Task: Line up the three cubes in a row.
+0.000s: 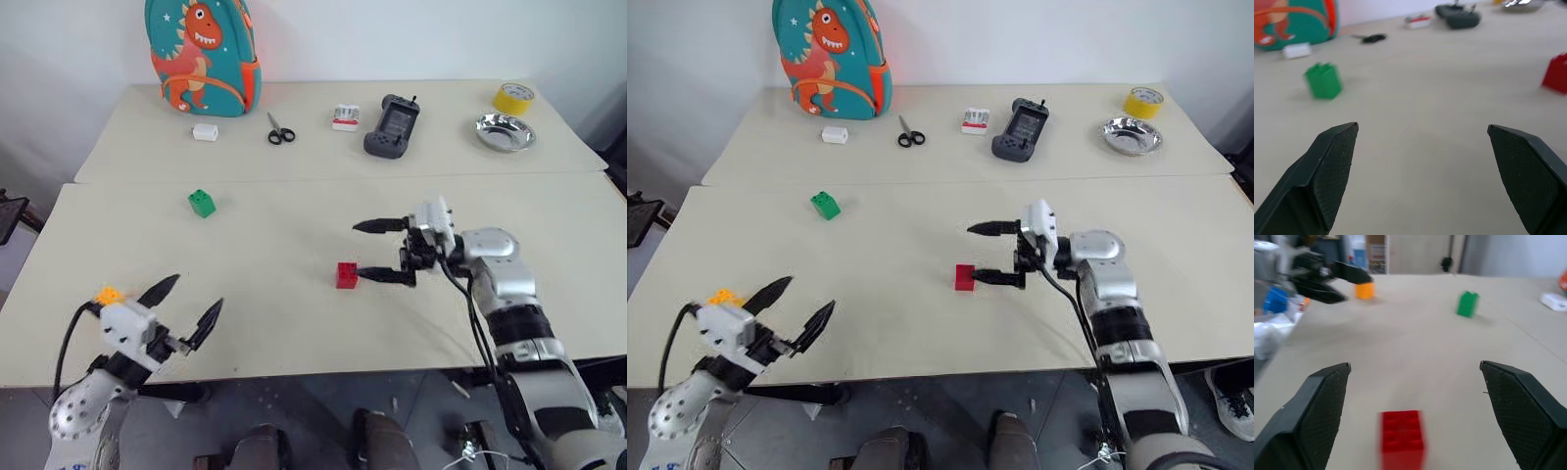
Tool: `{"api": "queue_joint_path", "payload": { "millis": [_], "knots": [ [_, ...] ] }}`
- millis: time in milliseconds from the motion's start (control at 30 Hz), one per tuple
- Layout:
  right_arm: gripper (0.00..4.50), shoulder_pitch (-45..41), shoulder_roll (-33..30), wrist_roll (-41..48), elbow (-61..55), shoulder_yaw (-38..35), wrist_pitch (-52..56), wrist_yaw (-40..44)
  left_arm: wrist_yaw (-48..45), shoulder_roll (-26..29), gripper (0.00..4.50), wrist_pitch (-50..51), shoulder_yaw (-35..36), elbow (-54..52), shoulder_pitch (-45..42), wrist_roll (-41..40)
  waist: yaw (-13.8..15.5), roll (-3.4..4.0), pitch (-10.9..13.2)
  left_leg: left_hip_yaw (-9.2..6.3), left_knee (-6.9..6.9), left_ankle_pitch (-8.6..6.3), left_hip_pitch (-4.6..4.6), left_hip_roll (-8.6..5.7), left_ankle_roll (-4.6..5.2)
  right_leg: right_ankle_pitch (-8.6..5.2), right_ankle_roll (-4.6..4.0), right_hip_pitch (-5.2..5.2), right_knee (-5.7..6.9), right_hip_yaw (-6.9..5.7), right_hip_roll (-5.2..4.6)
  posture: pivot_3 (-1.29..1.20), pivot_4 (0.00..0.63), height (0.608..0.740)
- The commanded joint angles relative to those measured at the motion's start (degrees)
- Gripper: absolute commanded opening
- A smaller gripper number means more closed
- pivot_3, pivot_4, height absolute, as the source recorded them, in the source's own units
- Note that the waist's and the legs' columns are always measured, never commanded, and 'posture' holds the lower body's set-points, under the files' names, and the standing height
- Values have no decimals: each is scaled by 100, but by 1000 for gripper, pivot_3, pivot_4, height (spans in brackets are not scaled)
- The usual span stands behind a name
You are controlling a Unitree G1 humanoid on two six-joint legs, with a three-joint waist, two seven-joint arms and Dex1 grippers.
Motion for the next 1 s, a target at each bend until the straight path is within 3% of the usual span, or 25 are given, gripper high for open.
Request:
{"api": "queue_joint_path", "payload": {
  "millis": [33,233,333,533,767,1000],
  "knots": [
    [4459,492,111,674,-812,-442,362,-324,596,-477,4500,-218,436,-264,401,-115,-6,-3,2,7,3,-3,-1,0,3,0,0,-1,-3,0,-1,0,150,740],
    [4459,1100,571,797,-1112,-875,-186,-1013,919,-757,4500,100,265,-487,234,-329,4,-9,0,7,11,-3,5,4,3,1,-4,3,1,3,-2,0,150,740],
    [4459,1323,699,639,-1044,-1078,-683,-1375,918,-326,4500,411,-112,-90,-862,-10,111,-8,0,5,13,-3,2,-1,4,1,-4,1,5,1,-5,0,150,740],
    [4459,1426,664,553,-1065,-1087,-952,-1659,1612,109,4500,1486,-407,1708,-3450,390,133,-8,-2,11,16,6,11,-5,4,5,-6,5,18,1,-4,0,150,740],
    [4459,1697,625,537,-1597,-867,-759,-1832,2182,315,4500,1341,-693,4687,-6002,999,109,-12,0,7,0,9,6,-5,-4,6,-1,2,4,-18,2,0,150,740],
    [4459,1982,598,566,-1924,-756,-601,-2014,2450,162,4500,694,-858,6293,-7012,1263,113,-19,4,8,-4,9,5,-6,-3,10,6,4,-4,-19,2,0,150,740]
  ]
}}
